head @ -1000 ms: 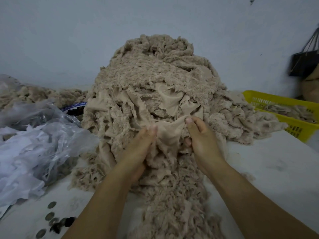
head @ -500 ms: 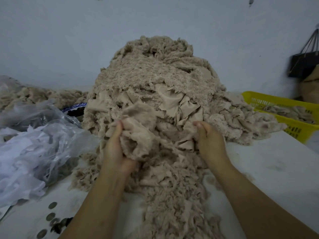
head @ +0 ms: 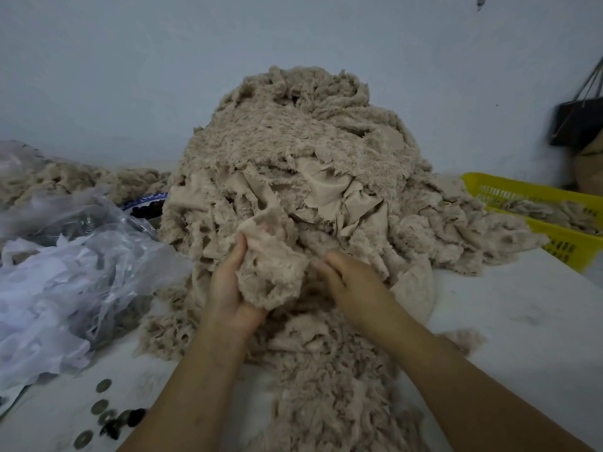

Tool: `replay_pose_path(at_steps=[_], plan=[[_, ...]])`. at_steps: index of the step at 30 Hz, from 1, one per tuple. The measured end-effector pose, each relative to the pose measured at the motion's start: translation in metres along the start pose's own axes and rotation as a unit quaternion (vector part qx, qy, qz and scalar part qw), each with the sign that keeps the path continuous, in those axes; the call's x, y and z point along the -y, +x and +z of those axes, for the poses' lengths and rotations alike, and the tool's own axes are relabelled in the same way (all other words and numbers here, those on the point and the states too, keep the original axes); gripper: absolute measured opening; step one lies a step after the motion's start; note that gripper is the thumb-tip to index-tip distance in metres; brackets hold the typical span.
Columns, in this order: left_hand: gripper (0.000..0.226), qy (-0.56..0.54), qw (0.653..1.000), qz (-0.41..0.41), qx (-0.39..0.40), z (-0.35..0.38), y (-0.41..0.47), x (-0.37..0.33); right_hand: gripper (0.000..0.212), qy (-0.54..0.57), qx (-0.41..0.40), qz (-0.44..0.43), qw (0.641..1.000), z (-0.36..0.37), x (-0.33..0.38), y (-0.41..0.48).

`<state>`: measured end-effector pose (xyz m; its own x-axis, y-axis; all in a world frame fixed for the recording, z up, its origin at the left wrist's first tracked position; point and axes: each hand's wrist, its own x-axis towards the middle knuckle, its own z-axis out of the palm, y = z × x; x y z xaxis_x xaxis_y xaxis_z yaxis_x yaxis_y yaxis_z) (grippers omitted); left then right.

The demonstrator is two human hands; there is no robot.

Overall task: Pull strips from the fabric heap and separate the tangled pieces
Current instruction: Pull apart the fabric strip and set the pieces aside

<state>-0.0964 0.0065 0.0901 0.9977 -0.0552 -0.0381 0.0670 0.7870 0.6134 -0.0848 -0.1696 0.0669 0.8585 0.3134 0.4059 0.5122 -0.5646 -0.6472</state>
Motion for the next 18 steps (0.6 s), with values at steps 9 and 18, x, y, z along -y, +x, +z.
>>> replay_pose_path(at_steps=[9,18], plan=[[0.030,-0.052,0.992,0.077,-0.084,-0.014,0.003,-0.012,0.035,-0.018,-0.080,0.141,0.987,-0.021,-0.033,0.003],[0.032,0.036,0.998,0.034,0.050,0.009,-0.004,0.013,0.036,0.025,0.006,-0.051,0.998,0.006,0.012,-0.004]])
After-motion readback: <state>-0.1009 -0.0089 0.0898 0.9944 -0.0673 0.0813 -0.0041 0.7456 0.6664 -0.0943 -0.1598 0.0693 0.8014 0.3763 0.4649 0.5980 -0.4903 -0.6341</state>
